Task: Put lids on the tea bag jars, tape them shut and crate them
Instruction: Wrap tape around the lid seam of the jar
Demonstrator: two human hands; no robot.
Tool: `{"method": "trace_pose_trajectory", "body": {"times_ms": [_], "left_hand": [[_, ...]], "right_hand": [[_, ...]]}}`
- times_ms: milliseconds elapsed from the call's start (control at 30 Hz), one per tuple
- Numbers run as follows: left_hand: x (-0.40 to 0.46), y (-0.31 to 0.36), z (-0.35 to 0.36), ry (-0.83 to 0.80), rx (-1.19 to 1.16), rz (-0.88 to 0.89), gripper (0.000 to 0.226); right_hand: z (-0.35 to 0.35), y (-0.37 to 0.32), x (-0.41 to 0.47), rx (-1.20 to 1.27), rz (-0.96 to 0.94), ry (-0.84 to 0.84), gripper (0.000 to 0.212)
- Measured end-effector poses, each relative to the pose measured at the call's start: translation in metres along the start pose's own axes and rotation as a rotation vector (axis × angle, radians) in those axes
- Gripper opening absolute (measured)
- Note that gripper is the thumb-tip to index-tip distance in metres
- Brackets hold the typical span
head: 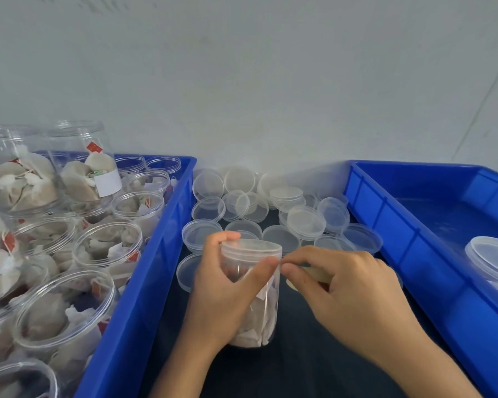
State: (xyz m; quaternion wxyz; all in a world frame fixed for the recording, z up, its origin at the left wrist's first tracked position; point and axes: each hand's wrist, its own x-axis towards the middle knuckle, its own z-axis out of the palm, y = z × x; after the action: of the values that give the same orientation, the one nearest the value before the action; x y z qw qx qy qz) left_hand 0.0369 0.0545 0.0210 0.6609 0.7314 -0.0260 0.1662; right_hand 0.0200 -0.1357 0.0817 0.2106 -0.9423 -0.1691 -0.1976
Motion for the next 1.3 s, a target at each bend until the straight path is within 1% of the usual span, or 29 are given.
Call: {"method": "trace_pose_trajectory", "body": {"times_ms": [67,133,200,300,400,500,600,700,800,900,967,1033,1100,1200,1300], "left_hand": [[-0.001,0.000,0.000,0.002,0.054,0.025,0.060],[-0.002,0.003,0.001,-0.012,0.096,0.054,0.058],[-0.002,0.007,0.001,-0.037,0.141,0.076,0.060],[-0.002,0.009,0.000,-0.058,0.201,0.092,0.066],[0.001,0.013,-0.001,-0.069,0.296,0.104,0.069],[0.002,0.016,-0.001,-0.087,0.358,0.129,0.060],[0.002,0.019,-0.001,-0.077,0.374,0.108,0.055],[0.003,0.019,-0.002,-0.048,0.397,0.066,0.055],[0.003,0.019,0.000,-0.028,0.374,0.046,0.054],[0.001,0.017,0.005,0.000,0.324,0.057,0.049],[0.000,0.017,0.006,-0.007,0.292,0.051,0.050],[0.001,0.017,0.005,-0.022,0.273,0.041,0.053],[0.002,0.016,0.004,-0.034,0.278,0.039,0.051],[0.003,0.015,0.002,-0.040,0.282,0.047,0.047],[0.002,0.015,0.003,-0.021,0.288,0.068,0.045]], "right_hand": [[-0.003,0.005,0.004,-0.024,0.010,-0.121,0.030],[-0.004,0.009,0.009,-0.016,0.028,-0.187,0.026],[-0.005,0.013,0.013,0.006,0.046,-0.248,0.021],[-0.008,0.017,0.016,0.046,0.076,-0.313,0.023],[-0.010,0.022,0.017,-0.012,0.084,-0.271,0.025],[-0.008,0.023,0.016,-0.037,0.080,-0.225,0.025],[-0.006,0.025,0.017,0.020,0.105,-0.253,0.024],[-0.004,0.024,0.018,0.048,0.121,-0.261,0.023],[-0.003,0.021,0.020,0.012,0.100,-0.230,0.033],[-0.003,0.018,0.024,0.007,0.103,-0.211,0.040],[-0.003,0.018,0.026,0.025,0.108,-0.219,0.038],[-0.002,0.017,0.025,0.040,0.113,-0.229,0.029],[0.000,0.015,0.023,0.062,0.126,-0.220,0.024],[0.003,0.011,0.018,0.088,0.135,-0.180,0.029],[0.006,0.007,0.013,0.063,0.121,-0.114,0.036]]}}
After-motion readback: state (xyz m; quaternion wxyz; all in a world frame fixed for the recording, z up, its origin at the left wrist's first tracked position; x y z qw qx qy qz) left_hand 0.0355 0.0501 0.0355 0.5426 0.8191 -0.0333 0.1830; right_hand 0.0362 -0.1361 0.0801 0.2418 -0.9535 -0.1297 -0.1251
